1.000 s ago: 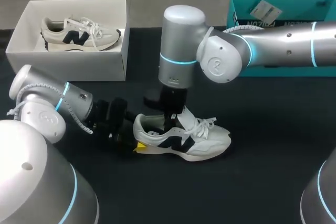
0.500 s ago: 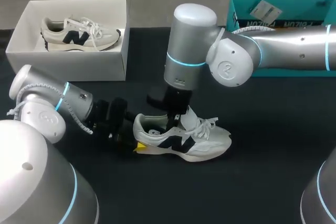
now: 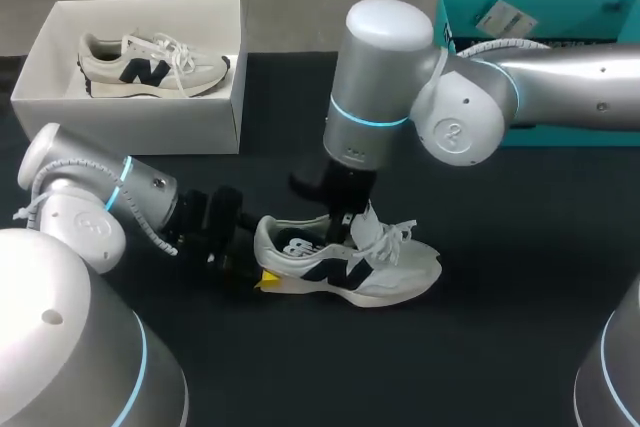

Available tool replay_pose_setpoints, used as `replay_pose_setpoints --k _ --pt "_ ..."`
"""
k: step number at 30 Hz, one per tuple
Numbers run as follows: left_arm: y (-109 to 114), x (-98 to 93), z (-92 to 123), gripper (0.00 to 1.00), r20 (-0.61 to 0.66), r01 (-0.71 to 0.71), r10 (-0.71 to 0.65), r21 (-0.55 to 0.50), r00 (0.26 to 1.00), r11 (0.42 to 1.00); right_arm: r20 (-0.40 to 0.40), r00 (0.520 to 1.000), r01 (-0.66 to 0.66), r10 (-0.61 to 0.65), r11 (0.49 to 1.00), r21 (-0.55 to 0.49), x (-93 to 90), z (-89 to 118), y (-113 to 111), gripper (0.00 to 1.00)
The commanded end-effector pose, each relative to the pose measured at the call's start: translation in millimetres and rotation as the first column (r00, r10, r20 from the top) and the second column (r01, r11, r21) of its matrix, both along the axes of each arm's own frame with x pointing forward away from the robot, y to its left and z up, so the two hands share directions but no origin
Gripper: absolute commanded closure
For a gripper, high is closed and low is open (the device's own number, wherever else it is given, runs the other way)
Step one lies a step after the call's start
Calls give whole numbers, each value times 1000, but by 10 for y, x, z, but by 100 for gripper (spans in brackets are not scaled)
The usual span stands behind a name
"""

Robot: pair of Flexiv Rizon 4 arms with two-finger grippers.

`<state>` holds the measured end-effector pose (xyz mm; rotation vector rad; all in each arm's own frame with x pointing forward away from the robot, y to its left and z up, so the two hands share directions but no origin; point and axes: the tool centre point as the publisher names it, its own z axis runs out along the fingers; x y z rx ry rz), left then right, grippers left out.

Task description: Take the shoe out of the shoebox, open the shoe tongue, remove and reinsert the insole, then place the shoe into the shoebox

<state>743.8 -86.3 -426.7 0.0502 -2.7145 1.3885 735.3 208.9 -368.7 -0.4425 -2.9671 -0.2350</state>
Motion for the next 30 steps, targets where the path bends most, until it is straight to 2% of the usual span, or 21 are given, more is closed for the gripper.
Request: replay_pose_setpoints --k 1,6,19,24,30 --pt "0 9 -19 100 0 -1 1 2 1000 1000 16 1000 6 -6 1000 -1 -39 105 -144 100" --pt "0 9 -19 100 0 -1 1 2 1000 1000 49 999 -7 6 1000 22 51 167 -179 100" --pt "0 9 -19 100 0 -1 1 2 1000 1000 61 992 -116 113 992 44 372 282 146 100" --pt "0 9 -19 100 0 -1 1 2 1000 1000 67 987 -151 147 987 58 426 353 242 100" --pt "0 9 -19 100 0 -1 1 2 1000 1000 67 984 -172 167 982 75 422 320 288 100"
